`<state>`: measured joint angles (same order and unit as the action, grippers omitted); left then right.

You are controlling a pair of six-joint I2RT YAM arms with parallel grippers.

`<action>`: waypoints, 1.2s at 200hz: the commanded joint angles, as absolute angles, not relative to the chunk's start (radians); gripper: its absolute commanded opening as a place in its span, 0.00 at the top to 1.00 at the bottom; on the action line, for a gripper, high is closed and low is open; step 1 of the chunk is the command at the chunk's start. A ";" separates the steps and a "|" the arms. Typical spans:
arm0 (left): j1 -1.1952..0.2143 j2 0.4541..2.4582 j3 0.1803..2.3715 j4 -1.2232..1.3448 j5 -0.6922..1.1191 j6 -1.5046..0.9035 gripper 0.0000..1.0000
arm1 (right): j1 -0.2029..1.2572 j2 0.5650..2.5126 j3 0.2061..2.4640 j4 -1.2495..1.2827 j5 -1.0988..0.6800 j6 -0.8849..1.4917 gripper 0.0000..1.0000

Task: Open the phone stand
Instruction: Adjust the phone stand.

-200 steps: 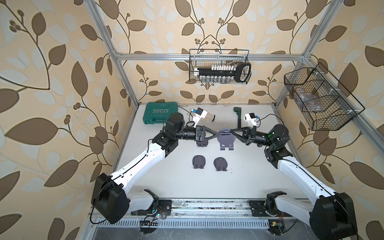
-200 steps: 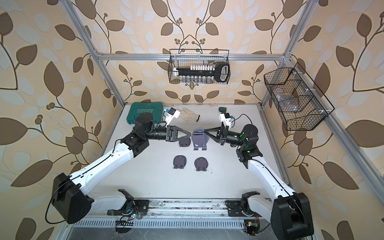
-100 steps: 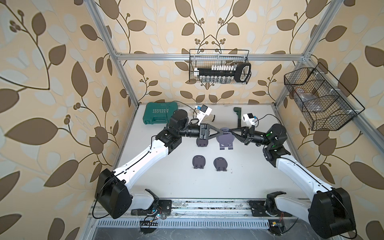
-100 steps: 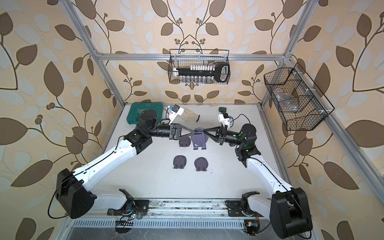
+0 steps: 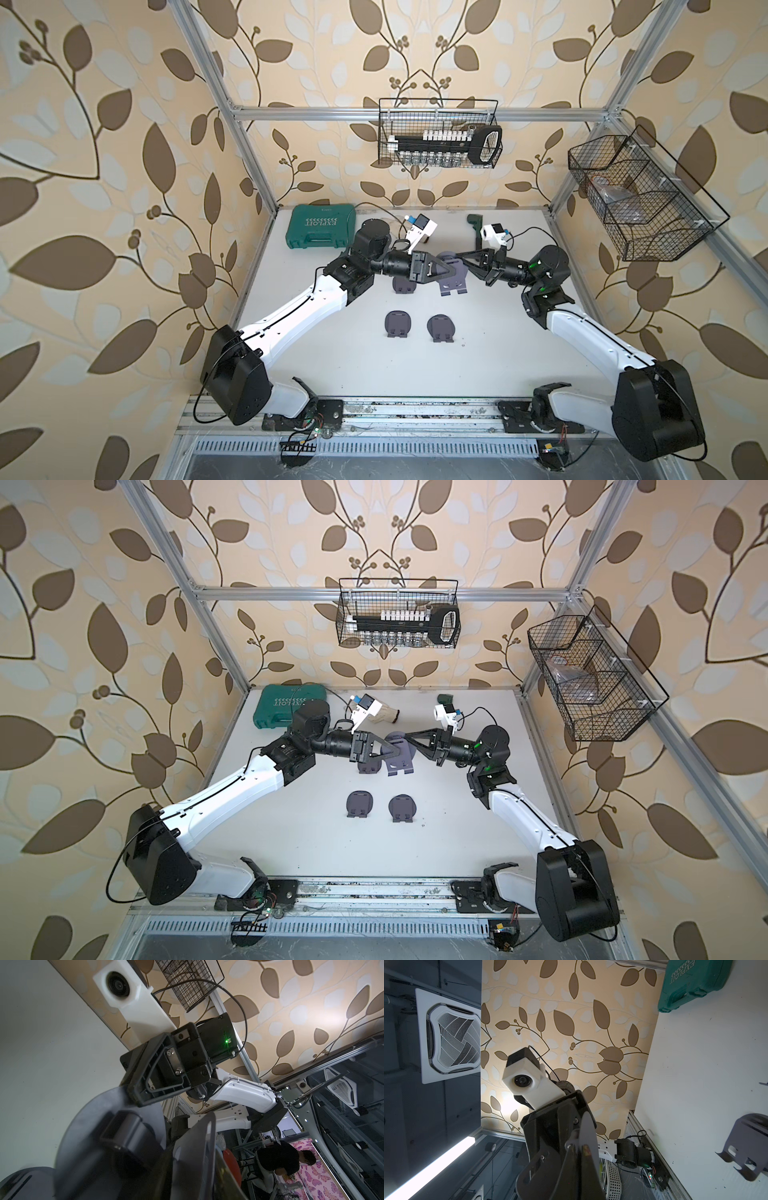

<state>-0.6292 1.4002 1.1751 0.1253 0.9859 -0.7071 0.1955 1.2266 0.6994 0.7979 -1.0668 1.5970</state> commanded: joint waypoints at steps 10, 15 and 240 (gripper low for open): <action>-0.638 1.401 1.225 0.146 0.999 -0.681 0.78 | 0.207 1.232 0.739 0.857 -1.050 1.612 1.00; -0.638 1.401 1.225 0.147 0.999 -0.682 0.80 | 0.209 1.232 0.739 0.856 -1.049 1.612 1.00; -0.641 1.398 1.397 -0.139 1.121 -0.452 1.00 | 0.203 1.136 0.779 0.365 -1.183 1.286 0.65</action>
<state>-0.6296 1.4204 1.3319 -0.0772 1.0672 -0.5827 0.2028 1.1213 0.7635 0.3843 -1.1538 1.3037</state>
